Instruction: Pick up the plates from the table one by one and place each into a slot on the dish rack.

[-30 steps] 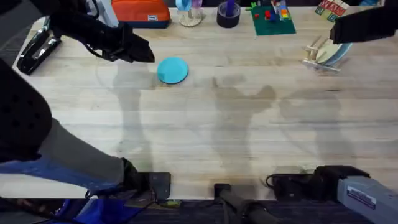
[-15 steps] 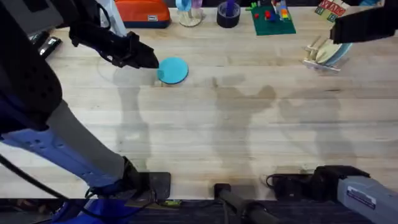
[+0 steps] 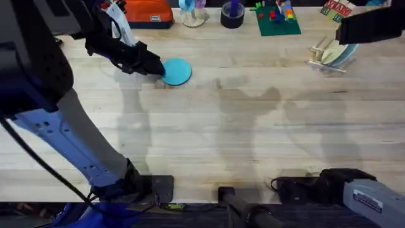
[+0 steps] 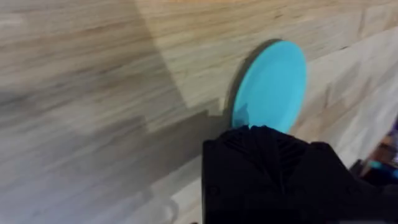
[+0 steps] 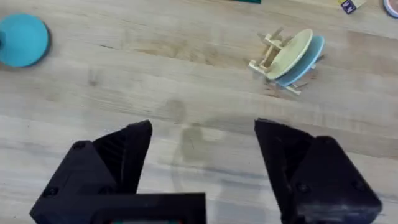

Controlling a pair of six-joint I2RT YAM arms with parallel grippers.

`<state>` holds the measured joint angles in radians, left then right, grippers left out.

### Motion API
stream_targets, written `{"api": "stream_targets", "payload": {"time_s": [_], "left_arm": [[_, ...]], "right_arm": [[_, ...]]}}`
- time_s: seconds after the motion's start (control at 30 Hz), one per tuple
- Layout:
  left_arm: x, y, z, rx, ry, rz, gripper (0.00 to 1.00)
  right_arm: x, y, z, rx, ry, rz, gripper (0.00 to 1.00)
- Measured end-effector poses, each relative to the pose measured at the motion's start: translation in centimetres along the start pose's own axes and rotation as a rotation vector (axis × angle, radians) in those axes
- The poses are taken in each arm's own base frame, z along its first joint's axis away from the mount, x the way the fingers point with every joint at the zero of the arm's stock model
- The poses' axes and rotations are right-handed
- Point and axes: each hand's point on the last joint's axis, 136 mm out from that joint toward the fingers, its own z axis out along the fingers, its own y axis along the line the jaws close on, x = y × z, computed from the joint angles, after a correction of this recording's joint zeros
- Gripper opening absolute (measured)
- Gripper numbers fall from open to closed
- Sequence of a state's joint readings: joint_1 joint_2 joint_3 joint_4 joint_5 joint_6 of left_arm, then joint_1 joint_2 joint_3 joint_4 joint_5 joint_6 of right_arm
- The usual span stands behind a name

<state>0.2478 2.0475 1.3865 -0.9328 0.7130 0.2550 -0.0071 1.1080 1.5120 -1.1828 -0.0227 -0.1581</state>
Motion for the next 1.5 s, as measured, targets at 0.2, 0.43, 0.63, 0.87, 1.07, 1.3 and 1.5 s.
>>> {"api": "stream_targets", "payload": {"time_s": [0.2,0.43,0.63,0.87,1.07,1.3,1.5], "left_arm": [[-0.1,0.0,1.0,0.079,-0.002,-0.027,0.042],[-0.3,0.0,1.1,0.086,-0.008,-0.037,0.042],[-0.4,0.1,1.1,0.085,-0.011,-0.040,0.042],[-0.4,0.1,1.1,0.085,-0.014,-0.039,0.042],[-0.5,0.1,1.1,0.084,-0.016,-0.037,0.042],[-0.5,0.1,1.1,0.084,-0.016,-0.040,0.041],[-0.5,0.1,1.1,0.084,-0.017,-0.039,0.041]], "right_arm": [[0.0,0.0,0.0,0.000,0.000,0.000,0.993],[0.0,0.0,0.0,0.000,0.000,0.000,0.993],[0.0,0.0,0.0,0.000,0.000,0.000,0.993],[0.0,0.0,0.0,0.000,0.000,0.000,0.993],[-0.1,0.6,0.3,-0.038,0.004,0.001,0.993],[-0.3,1.9,2.6,-0.133,0.066,0.022,0.993],[-0.3,3.1,4.5,-0.178,0.118,0.041,0.993]]}}
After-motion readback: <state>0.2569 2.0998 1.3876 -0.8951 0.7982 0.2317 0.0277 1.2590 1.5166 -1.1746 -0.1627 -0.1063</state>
